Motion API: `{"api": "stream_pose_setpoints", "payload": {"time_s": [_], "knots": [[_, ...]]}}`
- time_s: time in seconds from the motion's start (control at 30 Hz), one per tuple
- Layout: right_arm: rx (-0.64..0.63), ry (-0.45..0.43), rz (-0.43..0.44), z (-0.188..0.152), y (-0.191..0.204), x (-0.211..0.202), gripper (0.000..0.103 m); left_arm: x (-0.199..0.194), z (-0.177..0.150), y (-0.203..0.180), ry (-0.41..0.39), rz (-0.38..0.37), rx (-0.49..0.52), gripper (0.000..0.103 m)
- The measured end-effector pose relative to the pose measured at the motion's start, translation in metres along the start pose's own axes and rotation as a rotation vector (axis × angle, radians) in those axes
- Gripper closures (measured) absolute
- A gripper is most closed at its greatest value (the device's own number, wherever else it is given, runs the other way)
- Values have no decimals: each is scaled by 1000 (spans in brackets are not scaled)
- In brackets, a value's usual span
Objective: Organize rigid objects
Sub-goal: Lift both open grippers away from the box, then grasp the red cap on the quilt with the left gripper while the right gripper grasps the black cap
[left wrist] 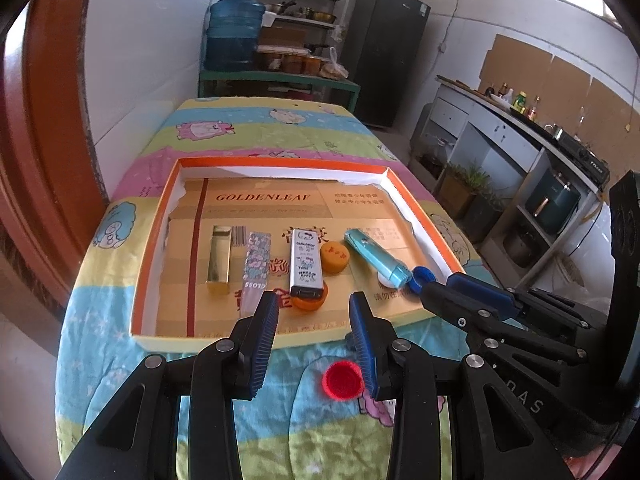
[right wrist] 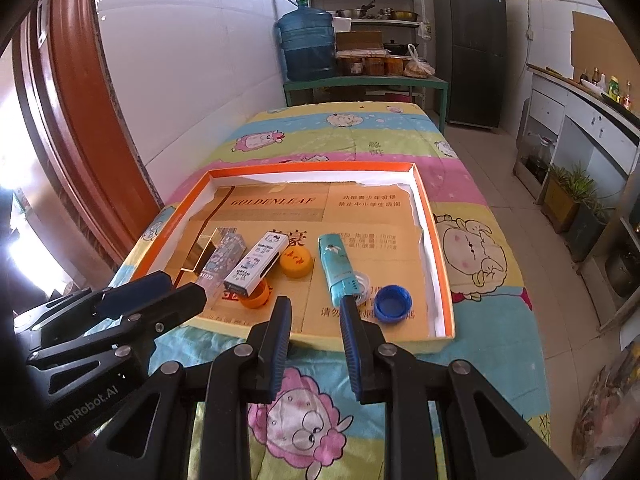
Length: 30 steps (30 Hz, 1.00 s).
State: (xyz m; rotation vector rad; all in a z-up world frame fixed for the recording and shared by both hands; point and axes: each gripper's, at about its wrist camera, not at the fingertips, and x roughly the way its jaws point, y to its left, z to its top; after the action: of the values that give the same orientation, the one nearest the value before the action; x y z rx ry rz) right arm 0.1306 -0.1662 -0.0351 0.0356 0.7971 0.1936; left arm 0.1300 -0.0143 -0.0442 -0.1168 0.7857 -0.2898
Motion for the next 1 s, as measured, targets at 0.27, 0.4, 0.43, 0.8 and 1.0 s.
{"api": "stream_pose_setpoints", "payload": {"time_s": [0.27, 0.4, 0.43, 0.8, 1.0], "knots": [[-6, 10, -1, -17, 6, -13, 78, -12, -20, 13, 15, 13, -34, 65], [-5, 22, 2, -27, 7, -16, 78, -15, -33, 20, 30, 20, -52, 65], [-6, 27, 2, -30, 7, -17, 78, -15, -35, 21, 33, 21, -54, 65], [7, 70, 2, -50, 7, -16, 78, -8, -56, 14, 89, -22, -45, 65], [22, 75, -3, -55, 2, -18, 78, 8, -60, -8, 131, -56, 17, 65]]}}
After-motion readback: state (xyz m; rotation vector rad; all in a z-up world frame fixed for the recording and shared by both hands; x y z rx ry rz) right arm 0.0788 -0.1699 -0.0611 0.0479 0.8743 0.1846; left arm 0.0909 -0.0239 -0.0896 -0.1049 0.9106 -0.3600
